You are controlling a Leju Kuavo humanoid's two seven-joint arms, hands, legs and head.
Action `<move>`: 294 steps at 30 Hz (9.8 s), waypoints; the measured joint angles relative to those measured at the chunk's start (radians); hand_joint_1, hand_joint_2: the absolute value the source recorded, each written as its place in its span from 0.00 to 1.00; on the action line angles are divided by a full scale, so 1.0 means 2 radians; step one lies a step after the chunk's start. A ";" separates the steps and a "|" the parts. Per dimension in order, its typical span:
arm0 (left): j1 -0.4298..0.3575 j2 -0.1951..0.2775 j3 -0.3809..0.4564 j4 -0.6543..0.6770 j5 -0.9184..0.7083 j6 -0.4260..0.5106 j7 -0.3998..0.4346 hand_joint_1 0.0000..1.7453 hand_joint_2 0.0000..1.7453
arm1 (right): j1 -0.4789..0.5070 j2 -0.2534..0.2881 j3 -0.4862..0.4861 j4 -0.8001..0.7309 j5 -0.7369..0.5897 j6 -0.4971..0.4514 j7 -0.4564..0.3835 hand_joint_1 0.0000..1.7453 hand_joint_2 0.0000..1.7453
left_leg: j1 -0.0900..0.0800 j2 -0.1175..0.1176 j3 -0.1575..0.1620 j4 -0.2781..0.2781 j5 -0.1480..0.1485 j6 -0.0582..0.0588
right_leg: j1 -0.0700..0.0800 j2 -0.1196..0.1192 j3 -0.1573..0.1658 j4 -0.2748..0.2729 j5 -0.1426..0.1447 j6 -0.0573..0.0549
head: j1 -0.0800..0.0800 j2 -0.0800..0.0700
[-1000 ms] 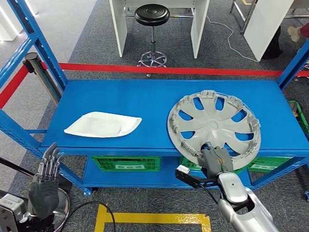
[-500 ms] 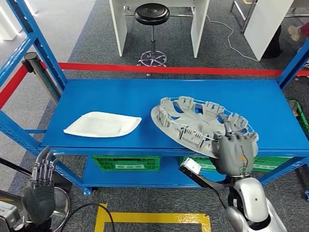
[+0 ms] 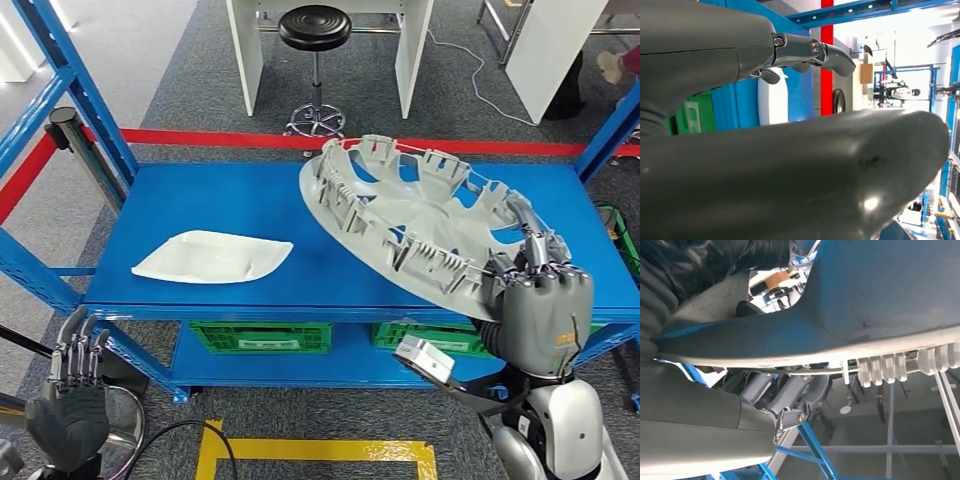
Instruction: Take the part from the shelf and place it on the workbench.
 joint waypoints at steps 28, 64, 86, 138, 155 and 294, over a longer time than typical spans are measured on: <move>0.017 -0.009 0.011 0.003 0.002 -0.018 0.000 0.00 0.00 | 0.015 -0.012 0.004 -0.002 -0.032 -0.015 -0.026 1.00 1.00 | 0.002 0.002 0.003 -0.015 0.010 0.017 | -0.004 0.000 -0.040 0.072 -0.043 0.014 | 0.002 0.000; 0.020 -0.019 0.022 0.002 -0.005 -0.009 0.000 0.00 0.00 | 0.043 -0.029 0.000 -0.002 -0.060 -0.014 -0.030 1.00 1.00 | 0.005 0.007 -0.021 -0.017 0.031 0.006 | -0.011 -0.002 -0.058 0.093 0.005 0.025 | 0.005 0.000; -0.003 0.042 -0.099 0.004 -0.025 0.088 -0.006 0.00 0.00 | 0.198 -0.045 -0.099 -0.071 -0.096 -0.077 -0.082 1.00 1.00 | 0.004 0.007 0.057 -0.044 -0.017 0.000 | -0.013 -0.007 -0.091 0.004 0.081 0.015 | -0.001 0.000; 0.032 0.009 -0.009 -0.023 0.004 0.041 0.000 0.00 0.00 | 0.101 -0.054 -0.011 -0.040 -0.078 -0.041 -0.046 1.00 1.00 | 0.011 0.009 -0.056 0.140 -0.070 -0.022 | -0.010 -0.006 -0.065 0.022 0.036 -0.001 | -0.001 0.000; 0.033 0.014 -0.019 -0.027 0.008 0.052 0.001 0.00 0.00 | 0.105 -0.061 -0.018 -0.041 -0.091 -0.038 -0.054 1.00 1.00 | -0.003 0.013 -0.013 -0.024 0.027 0.011 | -0.009 -0.002 -0.090 0.144 0.016 0.022 | 0.001 0.000; 0.027 0.032 -0.057 -0.011 -0.032 0.076 -0.014 0.00 0.00 | 0.191 -0.025 -0.084 -0.064 -0.192 -0.035 -0.135 1.00 1.00 | 0.007 -0.012 -0.006 0.057 -0.030 -0.009 | 0.000 0.042 -0.057 0.008 0.047 -0.009 | 0.008 0.000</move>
